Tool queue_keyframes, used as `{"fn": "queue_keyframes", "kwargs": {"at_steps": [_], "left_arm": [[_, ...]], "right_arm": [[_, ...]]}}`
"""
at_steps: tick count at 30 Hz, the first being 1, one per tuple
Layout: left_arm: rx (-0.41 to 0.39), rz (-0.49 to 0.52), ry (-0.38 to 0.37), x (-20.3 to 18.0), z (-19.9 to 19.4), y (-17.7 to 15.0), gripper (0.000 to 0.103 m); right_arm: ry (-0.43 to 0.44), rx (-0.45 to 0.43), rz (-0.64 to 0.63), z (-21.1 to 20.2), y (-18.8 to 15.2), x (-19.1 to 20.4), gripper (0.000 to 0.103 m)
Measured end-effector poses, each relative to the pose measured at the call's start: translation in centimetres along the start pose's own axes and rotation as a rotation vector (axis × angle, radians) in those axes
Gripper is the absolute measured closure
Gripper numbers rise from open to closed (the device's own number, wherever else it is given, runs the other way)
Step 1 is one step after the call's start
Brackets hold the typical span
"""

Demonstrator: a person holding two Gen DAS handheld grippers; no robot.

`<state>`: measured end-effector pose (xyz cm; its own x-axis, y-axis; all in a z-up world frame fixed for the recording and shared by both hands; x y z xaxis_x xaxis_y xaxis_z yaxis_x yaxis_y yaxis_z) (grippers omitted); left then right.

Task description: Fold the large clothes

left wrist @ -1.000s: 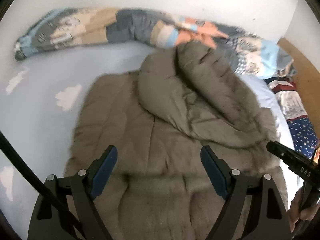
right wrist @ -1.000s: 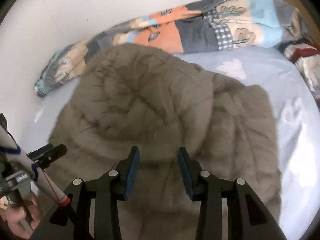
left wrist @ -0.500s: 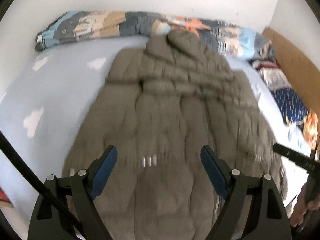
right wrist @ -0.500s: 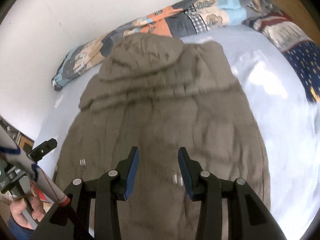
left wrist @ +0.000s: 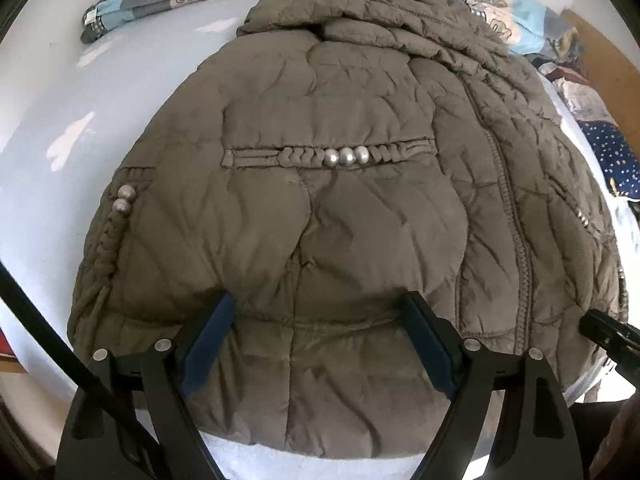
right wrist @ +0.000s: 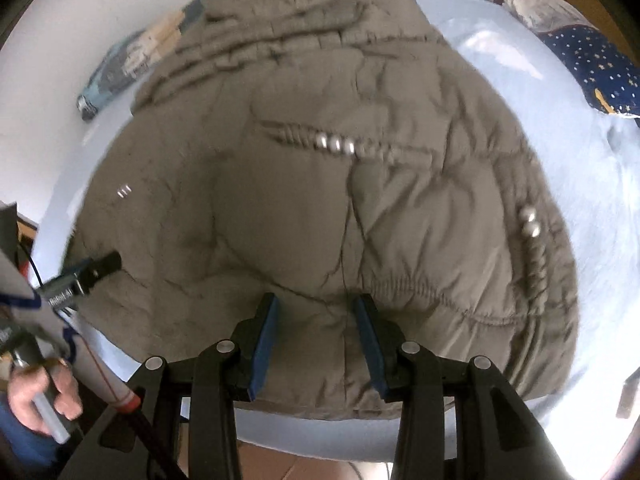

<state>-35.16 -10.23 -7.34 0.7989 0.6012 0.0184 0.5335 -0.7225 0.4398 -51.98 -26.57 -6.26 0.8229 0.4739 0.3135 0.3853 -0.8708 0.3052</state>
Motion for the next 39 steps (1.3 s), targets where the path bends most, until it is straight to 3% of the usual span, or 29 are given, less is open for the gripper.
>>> {"fn": "queue_keyframes", "kwargs": {"at_steps": [11, 19, 25, 33, 39], "left_arm": [[-0.073, 0.051, 0.058, -1.0, 0.0, -0.8, 0.008], [-0.089, 0.082, 0.081, -1.2, -0.1, -1.1, 0.007], [-0.154, 0.102, 0.097, -1.1, -0.1, -1.2, 0.005], [-0.154, 0.128, 0.096, -1.0, -0.1, -1.1, 0.004], [-0.142, 0.131, 0.11, -1.2, 0.0, -1.0, 0.004]], "right_arm": [[-0.04, -0.021, -0.043, 1.0, -0.9, 0.0, 0.054], [-0.014, -0.034, -0.051, 0.8, -1.4, -0.4, 0.049], [0.01, -0.054, -0.052, 0.9, -1.7, -0.1, 0.039], [-0.062, -0.133, -0.107, 1.0, -2.4, 0.9, 0.029], [-0.067, -0.128, -0.113, 1.5, -2.3, 1.3, 0.019]]}}
Point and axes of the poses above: each gripper's, at about its wrist camera, not at the fingertips, and z roughly the way its jaws point, x to its left, y to its top, the point moved 8 cm from there along z, roughly the way its jaws point, and after that the axes turned 10 degrees about z, right-handed, at the moved point
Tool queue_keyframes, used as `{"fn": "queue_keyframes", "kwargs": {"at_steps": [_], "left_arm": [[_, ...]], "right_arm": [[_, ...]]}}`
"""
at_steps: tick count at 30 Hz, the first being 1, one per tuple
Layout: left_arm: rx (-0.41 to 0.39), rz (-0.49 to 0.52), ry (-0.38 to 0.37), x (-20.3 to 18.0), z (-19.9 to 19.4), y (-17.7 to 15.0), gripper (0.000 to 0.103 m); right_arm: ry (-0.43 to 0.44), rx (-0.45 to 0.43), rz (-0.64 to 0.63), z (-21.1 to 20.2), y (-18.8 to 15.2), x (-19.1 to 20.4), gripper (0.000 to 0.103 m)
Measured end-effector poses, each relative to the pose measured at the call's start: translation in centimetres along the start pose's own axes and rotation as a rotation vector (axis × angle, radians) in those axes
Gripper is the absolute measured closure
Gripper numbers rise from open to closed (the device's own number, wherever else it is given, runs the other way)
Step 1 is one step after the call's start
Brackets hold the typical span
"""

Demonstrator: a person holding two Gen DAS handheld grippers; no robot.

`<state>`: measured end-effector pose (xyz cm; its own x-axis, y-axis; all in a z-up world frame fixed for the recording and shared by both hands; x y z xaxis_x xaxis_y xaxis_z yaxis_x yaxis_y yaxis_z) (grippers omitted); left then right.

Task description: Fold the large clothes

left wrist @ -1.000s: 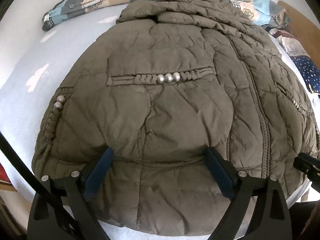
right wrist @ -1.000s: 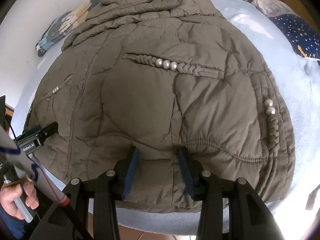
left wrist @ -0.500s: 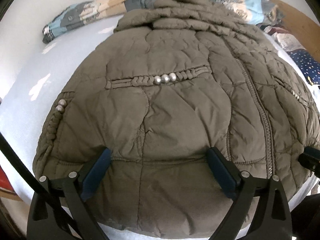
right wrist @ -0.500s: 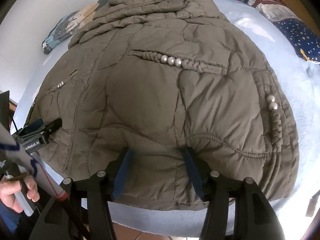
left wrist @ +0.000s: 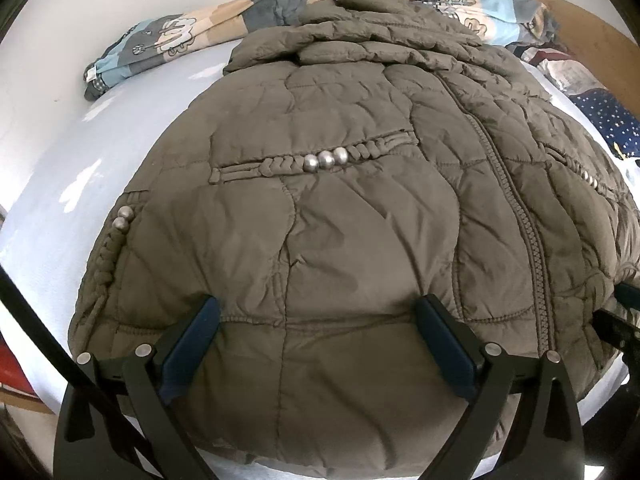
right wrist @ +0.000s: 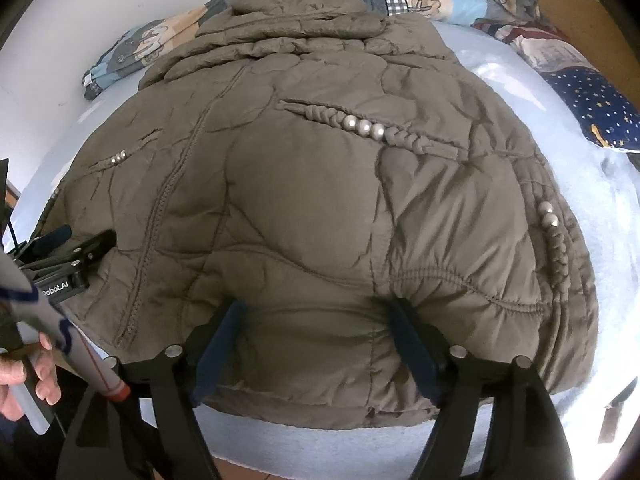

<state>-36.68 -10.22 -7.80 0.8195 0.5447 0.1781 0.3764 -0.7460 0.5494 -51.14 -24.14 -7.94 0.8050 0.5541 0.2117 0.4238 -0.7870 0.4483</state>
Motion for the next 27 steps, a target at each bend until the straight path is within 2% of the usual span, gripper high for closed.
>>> {"fn": "queue_keyframes", "kwargs": {"at_steps": [8, 14, 17, 21, 25, 27], "left_arm": [[0.021, 0.011, -0.024, -0.1, -0.1, 0.3, 0.004], [-0.037, 0.028, -0.013, 0.4, -1.3, 0.6, 0.004], [-0.075, -0.019, -0.019, 1.8, -2.6, 0.7, 0.004], [-0.093, -0.116, 0.005, 5.3, -4.1, 0.4, 0.004], [-0.09, -0.194, 0.051, 9.3, -5.6, -0.6, 0.004], [-0.082, -0.245, 0.048, 10.9, -6.1, -1.3, 0.004]], "right_arm": [[0.033, 0.005, -0.021, 0.2, 0.0, 0.3, 0.015], [0.119, -0.014, -0.003, -1.8, 0.2, 0.3, 0.014], [0.152, -0.066, 0.017, -3.8, 0.7, -0.5, 0.014], [0.183, -0.152, 0.12, -6.7, 2.0, -3.7, 0.014], [0.183, -0.218, 0.291, -8.9, 3.1, -8.9, 0.014], [0.176, -0.245, 0.379, -9.8, 3.4, -11.7, 0.014]]}}
Point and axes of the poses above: each gripper's, at about its wrist camera, not at the fingertips, and z roughly the way its jaws point, x to its left, y to its top, the point moved 8 cm from there along z, roughly the way its jaws point, and after that the axes turned 10 degrees about z, right-handed, at the moved point
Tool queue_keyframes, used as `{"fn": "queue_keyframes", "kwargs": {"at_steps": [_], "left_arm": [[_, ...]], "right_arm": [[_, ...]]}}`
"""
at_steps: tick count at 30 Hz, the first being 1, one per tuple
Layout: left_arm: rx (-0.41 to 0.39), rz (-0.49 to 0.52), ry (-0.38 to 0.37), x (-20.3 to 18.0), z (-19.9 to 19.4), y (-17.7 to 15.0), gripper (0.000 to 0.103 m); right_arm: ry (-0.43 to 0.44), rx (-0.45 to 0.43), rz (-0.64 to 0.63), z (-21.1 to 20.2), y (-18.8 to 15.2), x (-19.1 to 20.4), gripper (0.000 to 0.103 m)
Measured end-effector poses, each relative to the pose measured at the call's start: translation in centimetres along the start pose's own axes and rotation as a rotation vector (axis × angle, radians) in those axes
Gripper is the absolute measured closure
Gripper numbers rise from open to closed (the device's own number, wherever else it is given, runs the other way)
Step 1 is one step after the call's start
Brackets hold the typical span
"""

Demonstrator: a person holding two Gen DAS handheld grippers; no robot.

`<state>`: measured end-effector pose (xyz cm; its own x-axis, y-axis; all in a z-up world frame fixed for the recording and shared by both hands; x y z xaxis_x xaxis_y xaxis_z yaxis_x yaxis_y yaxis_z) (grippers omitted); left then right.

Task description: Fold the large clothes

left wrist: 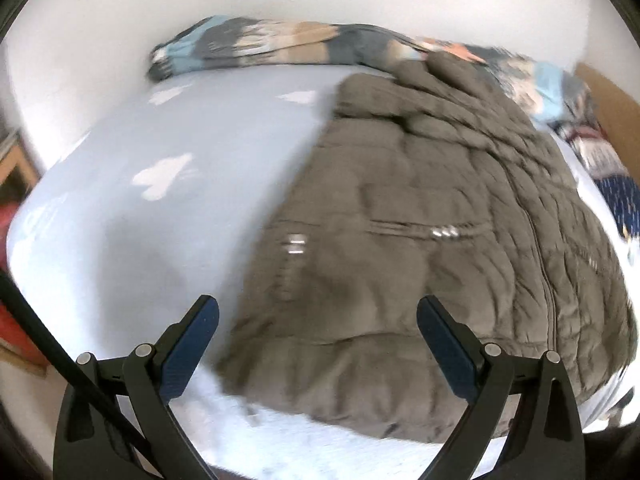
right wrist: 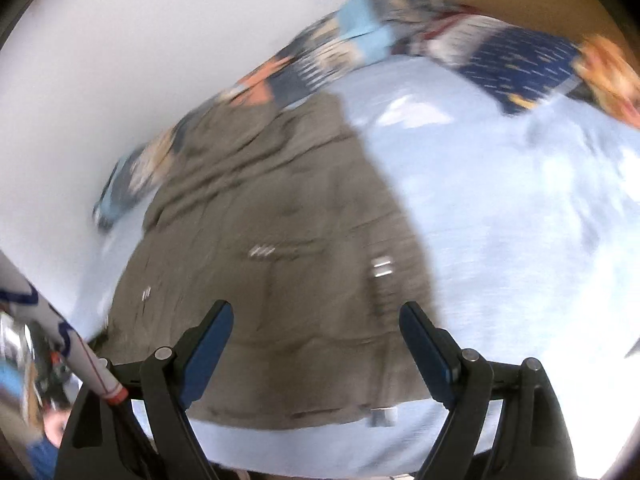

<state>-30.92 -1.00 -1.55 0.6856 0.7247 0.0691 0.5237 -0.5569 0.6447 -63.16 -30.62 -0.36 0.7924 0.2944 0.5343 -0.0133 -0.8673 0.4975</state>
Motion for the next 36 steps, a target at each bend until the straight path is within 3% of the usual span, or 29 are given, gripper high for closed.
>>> {"fn": "queue_keyframes", "kwargs": {"at_steps": [3, 7, 9, 14, 18, 21, 27, 31, 34, 35, 36], "left_arm": [[0.044, -0.105, -0.011, 3.0, -0.2, -1.0, 0.004], [0.118, -0.29, -0.111, 5.3, 1.4, -2.5, 0.004], [0.145, -0.33, -0.132, 5.4, 2.2, -3.1, 0.004], [0.174, -0.415, -0.175, 5.5, 3.4, -4.2, 0.004], [0.179, -0.464, -0.211, 5.7, 3.7, -5.0, 0.004], [0.202, -0.505, -0.252, 5.7, 4.3, -5.8, 0.005], [0.212, -0.443, -0.277, 3.2, 4.3, -6.3, 0.01], [0.207, -0.337, -0.239, 0.6, 4.2, -6.3, 0.013], [0.169, -0.291, -0.209, -0.3, 3.6, -5.9, 0.026], [0.155, -0.282, -0.209, -0.5, 3.4, -5.7, 0.033], [0.136, -0.267, -0.218, -0.8, 3.1, -5.5, 0.045]], "right_arm": [[-0.028, -0.016, 0.115, -0.8, 1.1, -3.4, 0.014], [-0.048, 0.039, 0.25, 0.3, 0.8, -7.0, 0.014], [-0.036, 0.07, 0.307, 1.1, 0.6, -8.3, 0.014], [0.024, 0.145, 0.369, 2.9, -0.5, -8.4, 0.019], [0.075, 0.225, 0.386, 4.8, -2.1, -7.4, 0.041], [0.068, 0.257, 0.359, 5.7, -3.0, -6.4, 0.041], [0.064, 0.266, 0.281, 6.5, -4.0, -4.5, 0.044], [0.044, 0.268, 0.269, 7.0, -4.3, -4.6, 0.047], [0.032, 0.263, 0.26, 7.2, -4.5, -4.2, 0.055], [0.037, 0.256, 0.256, 7.1, -4.3, -3.9, 0.069], [0.05, 0.232, 0.249, 6.7, -4.0, -3.4, 0.075]]}}
Point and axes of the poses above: each gripper's, at about its wrist camera, not at the fingertips, and z roughly the way its jaws point, x to its left, y to its top, the point moved 8 cm from there along z, roughly the way its jaws point, and after that the axes turned 10 degrees about z, right-handed, at the moved point
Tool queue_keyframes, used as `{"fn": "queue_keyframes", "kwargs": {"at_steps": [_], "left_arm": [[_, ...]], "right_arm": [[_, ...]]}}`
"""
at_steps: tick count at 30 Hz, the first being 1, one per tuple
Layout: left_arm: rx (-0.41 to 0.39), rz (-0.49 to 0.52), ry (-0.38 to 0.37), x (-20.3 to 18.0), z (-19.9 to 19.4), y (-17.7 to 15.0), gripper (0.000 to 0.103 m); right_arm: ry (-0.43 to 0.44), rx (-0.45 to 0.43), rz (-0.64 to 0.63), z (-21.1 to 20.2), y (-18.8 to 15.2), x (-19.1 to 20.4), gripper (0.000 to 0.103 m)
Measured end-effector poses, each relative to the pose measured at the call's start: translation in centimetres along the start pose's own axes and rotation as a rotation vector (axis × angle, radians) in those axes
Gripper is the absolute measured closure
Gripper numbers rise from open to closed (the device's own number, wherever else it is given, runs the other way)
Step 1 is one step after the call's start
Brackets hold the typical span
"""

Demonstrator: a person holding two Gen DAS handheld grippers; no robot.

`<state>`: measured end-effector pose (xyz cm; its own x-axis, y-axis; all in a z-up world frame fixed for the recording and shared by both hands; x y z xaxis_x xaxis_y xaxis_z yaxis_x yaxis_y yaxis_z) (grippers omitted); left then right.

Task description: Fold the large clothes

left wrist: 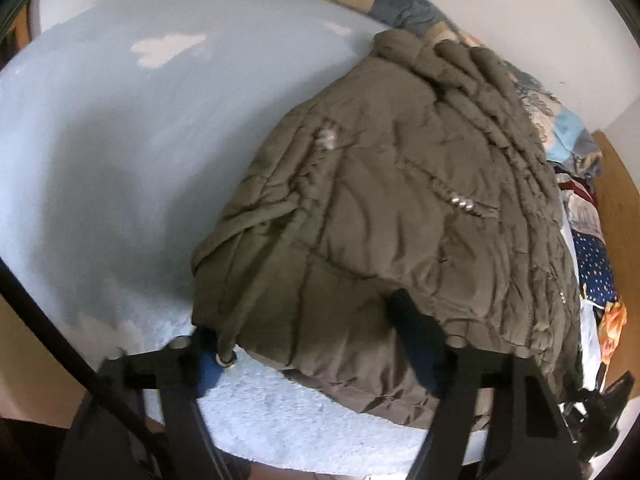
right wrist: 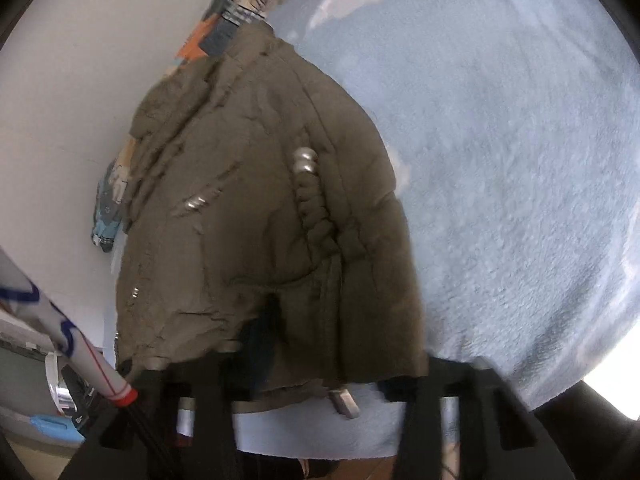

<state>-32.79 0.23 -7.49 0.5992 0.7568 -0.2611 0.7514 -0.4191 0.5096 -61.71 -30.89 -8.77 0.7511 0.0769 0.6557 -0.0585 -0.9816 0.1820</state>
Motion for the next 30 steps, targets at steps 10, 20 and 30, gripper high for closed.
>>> {"fn": "queue_keyframes", "kwargs": {"at_steps": [10, 20, 30], "left_arm": [[-0.016, 0.044, 0.045, -0.8, 1.3, 0.4, 0.035], [-0.034, 0.09, 0.08, -1.4, 1.7, 0.6, 0.036], [-0.053, 0.108, 0.105, -1.6, 1.8, 0.4, 0.036]], "right_arm": [[-0.011, 0.015, 0.037, 1.9, 0.3, -0.4, 0.068], [-0.045, -0.015, -0.044, 2.1, 0.2, 0.2, 0.07], [-0.003, -0.019, -0.006, 1.8, 0.2, -0.6, 0.07]]}}
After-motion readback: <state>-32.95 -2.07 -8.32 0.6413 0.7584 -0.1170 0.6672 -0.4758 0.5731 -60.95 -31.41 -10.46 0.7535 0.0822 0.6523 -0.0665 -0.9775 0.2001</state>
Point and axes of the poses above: each gripper's, at about its wrist camera, not at the fingertips, and z roughly the way its jaws point, x to its left, y to its top, the point moved 8 cm from there along z, roughly the way its jaws point, and after that the axes turned 10 degrees about z, right-handed, at the moved point
